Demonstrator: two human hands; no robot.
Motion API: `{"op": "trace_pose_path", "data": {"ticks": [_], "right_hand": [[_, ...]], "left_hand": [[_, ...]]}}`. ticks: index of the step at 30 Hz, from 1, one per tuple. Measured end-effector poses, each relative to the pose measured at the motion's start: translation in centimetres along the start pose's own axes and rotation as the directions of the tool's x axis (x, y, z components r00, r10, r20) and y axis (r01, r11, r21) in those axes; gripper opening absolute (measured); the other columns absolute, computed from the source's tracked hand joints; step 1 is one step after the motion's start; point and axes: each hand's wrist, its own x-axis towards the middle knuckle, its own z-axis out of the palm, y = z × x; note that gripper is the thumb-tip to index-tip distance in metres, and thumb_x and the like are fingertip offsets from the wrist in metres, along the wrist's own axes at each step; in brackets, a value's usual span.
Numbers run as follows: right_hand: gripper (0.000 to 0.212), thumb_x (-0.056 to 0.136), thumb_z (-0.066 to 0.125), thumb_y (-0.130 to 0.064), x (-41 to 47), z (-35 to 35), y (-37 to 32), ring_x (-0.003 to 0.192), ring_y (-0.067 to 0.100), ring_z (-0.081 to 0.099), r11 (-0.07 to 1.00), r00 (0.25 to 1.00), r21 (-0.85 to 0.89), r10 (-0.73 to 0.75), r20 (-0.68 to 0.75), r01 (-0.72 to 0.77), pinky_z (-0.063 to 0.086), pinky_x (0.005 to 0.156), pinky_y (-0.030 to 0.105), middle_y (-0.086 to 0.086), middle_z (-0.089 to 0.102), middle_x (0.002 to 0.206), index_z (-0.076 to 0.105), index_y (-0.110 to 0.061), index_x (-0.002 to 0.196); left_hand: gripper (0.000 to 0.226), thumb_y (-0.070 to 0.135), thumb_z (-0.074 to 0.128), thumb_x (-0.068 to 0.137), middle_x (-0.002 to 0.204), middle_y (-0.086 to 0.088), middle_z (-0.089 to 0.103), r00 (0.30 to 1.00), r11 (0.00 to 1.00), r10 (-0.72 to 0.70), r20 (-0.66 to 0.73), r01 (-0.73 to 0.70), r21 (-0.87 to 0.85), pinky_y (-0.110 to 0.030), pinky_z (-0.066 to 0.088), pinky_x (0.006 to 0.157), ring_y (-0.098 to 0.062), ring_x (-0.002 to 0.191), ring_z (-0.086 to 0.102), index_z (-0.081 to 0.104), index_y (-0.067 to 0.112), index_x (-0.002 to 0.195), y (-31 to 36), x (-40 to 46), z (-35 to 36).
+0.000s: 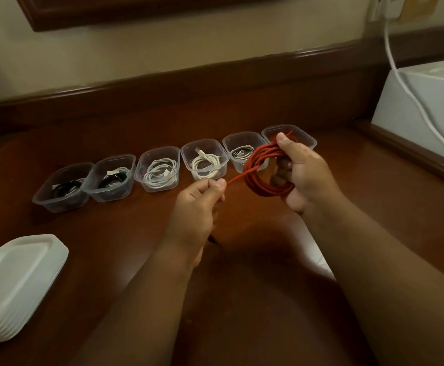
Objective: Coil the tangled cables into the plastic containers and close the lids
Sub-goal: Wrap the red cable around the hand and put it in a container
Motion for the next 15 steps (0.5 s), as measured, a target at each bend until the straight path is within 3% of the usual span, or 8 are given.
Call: {"op": "trace_pose_path", "data": {"ticks": [4,8,11,13,15], "right_hand": [[0.032,0.094,0.062,-0.03,-0.8,0.7,-1.2,0.043,0.005,0.033,0.929,0.986,0.331,0.164,0.038,-0.168,0.026,0.039,0.015,-0.008,0.036,0.047,0.053,-0.018,0.065],[0.031,0.095,0.058,-0.037,-2.0,2.0,-0.7,0.038,0.005,0.037,0.879,0.979,0.434,0.198,0.043,-0.196,0.036,0.047,0.015,-0.007,0.045,0.047,0.055,-0.015,0.074],[0.04,0.097,0.052,-0.042,-2.9,2.9,0.7,0.036,0.007,0.032,0.814,0.971,0.529,0.212,0.112,-0.239,0.048,0.05,0.021,-0.004,0.032,0.044,0.048,-0.014,0.07],[0.031,0.095,0.053,-0.04,-3.2,3.2,1.6,0.043,0.008,0.034,0.835,0.978,0.509,0.176,0.115,-0.21,0.046,0.062,0.025,-0.004,0.036,0.049,0.055,-0.011,0.086],[0.025,0.097,0.054,-0.033,-3.5,3.3,2.2,0.046,0.006,0.039,0.912,0.996,0.398,0.085,0.039,-0.094,0.045,0.056,0.023,-0.004,0.045,0.056,0.054,-0.009,0.104]], "left_hand": [[0.02,0.02,0.055,0.1,0.057,0.009,0.046,0.945,0.907,0.324,0.034,-0.321,0.272,-0.016,0.031,0.046,-0.004,0.048,0.036,0.062,0.014,0.082,-0.6,0.4,-0.4],[0.007,0.015,0.065,0.092,0.093,0.001,0.064,0.914,0.87,0.405,-0.036,-0.373,0.323,-0.009,0.043,0.076,0.0,0.082,0.06,0.072,0.014,0.094,-1.7,1.1,0.5],[0.01,0.012,0.067,0.09,0.083,0.003,0.07,0.954,0.96,0.255,-0.154,-0.231,0.161,-0.013,0.047,0.072,0.001,0.073,0.06,0.074,0.018,0.089,-1.9,1.1,1.4],[0.017,0.005,0.064,0.092,0.074,0.002,0.073,0.98,0.992,0.034,-0.194,-0.056,-0.113,-0.017,0.052,0.068,-0.003,0.069,0.064,0.074,0.016,0.085,-1.8,1.0,2.1],[0.02,-0.002,0.058,0.093,0.077,-0.004,0.075,0.98,0.938,-0.111,-0.167,0.047,-0.345,-0.02,0.057,0.068,-0.008,0.073,0.069,0.073,0.008,0.088,-1.5,0.7,2.9]]}}
